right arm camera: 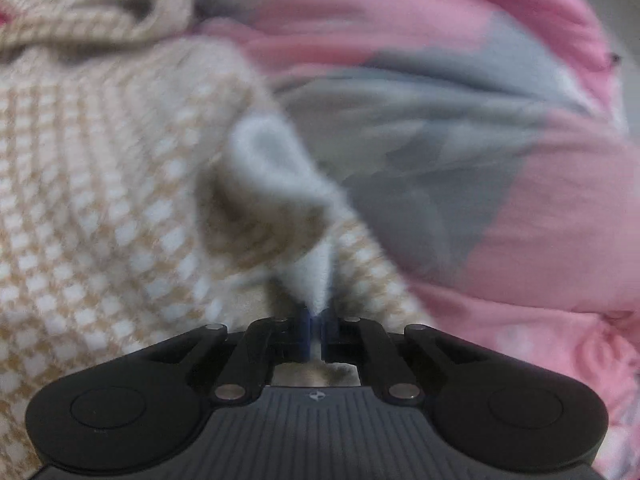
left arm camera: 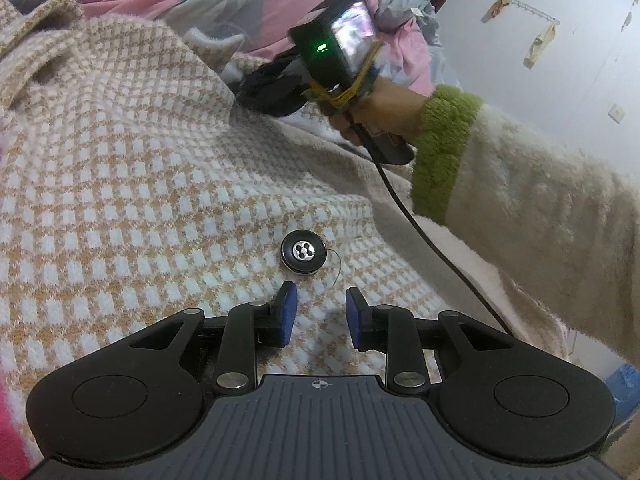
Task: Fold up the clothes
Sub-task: 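Grasp the cardigan collar with the right gripper and lift it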
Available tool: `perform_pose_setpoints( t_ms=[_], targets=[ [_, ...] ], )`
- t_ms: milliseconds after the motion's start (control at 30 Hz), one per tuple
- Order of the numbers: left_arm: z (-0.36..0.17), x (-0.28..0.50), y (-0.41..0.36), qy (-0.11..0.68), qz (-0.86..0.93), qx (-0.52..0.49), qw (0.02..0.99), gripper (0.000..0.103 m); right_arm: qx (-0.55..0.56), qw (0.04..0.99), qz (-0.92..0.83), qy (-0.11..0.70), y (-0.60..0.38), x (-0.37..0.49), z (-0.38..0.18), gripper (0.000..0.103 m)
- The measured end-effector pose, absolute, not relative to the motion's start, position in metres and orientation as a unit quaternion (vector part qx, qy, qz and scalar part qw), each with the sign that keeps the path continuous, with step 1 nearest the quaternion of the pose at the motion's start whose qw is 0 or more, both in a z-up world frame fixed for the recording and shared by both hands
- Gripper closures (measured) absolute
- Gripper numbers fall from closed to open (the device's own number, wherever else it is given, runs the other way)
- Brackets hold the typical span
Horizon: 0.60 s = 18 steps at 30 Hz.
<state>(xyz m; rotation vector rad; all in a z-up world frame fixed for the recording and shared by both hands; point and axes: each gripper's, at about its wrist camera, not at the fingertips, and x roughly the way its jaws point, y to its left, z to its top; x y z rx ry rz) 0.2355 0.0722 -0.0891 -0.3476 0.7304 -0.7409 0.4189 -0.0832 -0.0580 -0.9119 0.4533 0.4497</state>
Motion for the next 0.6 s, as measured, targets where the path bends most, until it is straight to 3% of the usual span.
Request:
perform_pose_setpoints(
  t_ms=[333,600],
  targets=[
    [-0.091,0.236,0.072,0.347,-0.352,-0.167,0.853,0.077,-0.35,0.917,0.164,0.098,-0.103,0.382,0.039,0.101],
    [-0.091,0.236,0.076,0.347,-0.353,-0.169,0.852,0.077,-0.324,0.922,0.185,0.105,-0.121,0.379,0.078,0.101]
  ],
)
